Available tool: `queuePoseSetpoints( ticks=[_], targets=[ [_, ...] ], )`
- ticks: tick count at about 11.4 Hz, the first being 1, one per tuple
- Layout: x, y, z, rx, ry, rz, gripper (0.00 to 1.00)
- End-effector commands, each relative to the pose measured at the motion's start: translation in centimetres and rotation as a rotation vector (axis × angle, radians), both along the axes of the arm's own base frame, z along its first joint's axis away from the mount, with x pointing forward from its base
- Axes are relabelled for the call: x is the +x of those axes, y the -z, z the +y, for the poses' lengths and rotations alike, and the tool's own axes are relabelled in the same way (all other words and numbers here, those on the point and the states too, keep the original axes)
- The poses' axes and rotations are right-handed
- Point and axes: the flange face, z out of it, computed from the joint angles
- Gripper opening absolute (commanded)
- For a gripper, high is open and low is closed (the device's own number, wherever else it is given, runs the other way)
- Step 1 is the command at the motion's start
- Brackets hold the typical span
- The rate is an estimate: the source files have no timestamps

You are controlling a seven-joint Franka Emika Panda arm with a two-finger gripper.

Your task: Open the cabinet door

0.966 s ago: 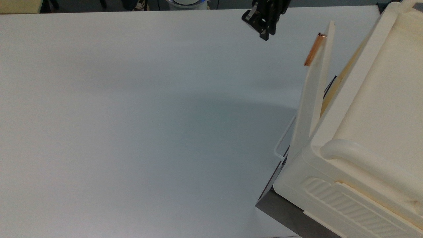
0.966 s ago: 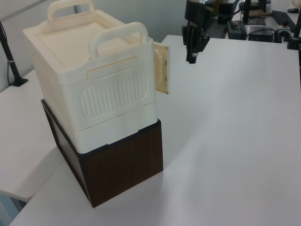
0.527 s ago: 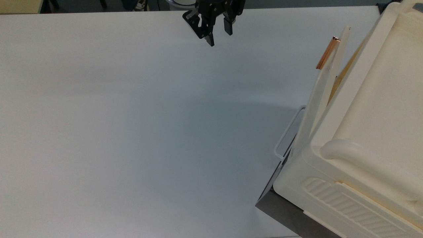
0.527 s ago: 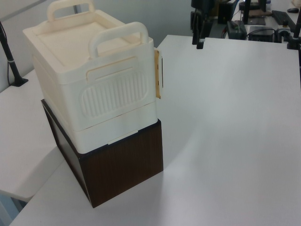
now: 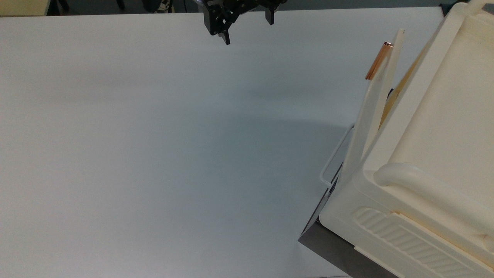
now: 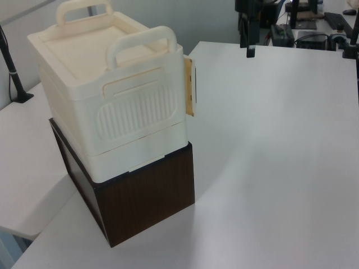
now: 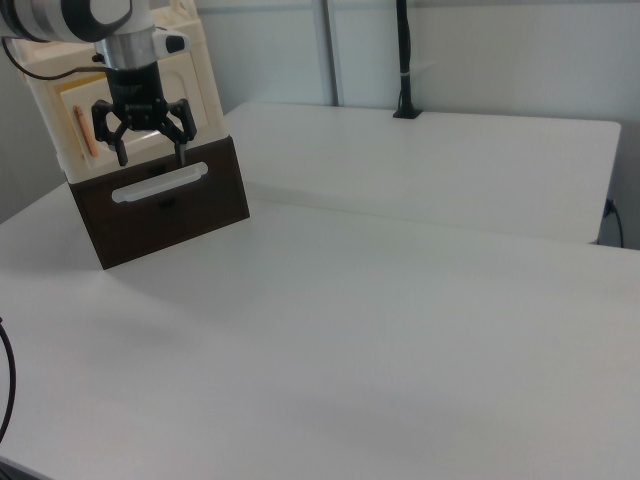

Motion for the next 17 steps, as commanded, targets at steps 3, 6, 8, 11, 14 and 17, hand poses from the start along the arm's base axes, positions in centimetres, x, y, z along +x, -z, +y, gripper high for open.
queuePoseSetpoints(
  ticks=[3, 6, 8, 11, 14, 17],
  targets=[
    [-0.7, -3.7, 8.5, 0.05, -0.117, -0.234, 1.0],
    [-1.5, -5.6, 14.5, 0.119, -0.131, -0.385, 1.0],
    [-2.2, -6.6, 17.8, 0.171, -0.06, -0.465, 1.0],
    [-1.6, -4.0, 22.3, 0.116, 0.043, -0.544, 1.0],
    [-1.1, -3.6, 22.7, 0.128, 0.076, -0.567, 1.0],
    [-0.4, -4.2, 20.5, 0.109, 0.11, -0.583, 1.0]
  ],
)
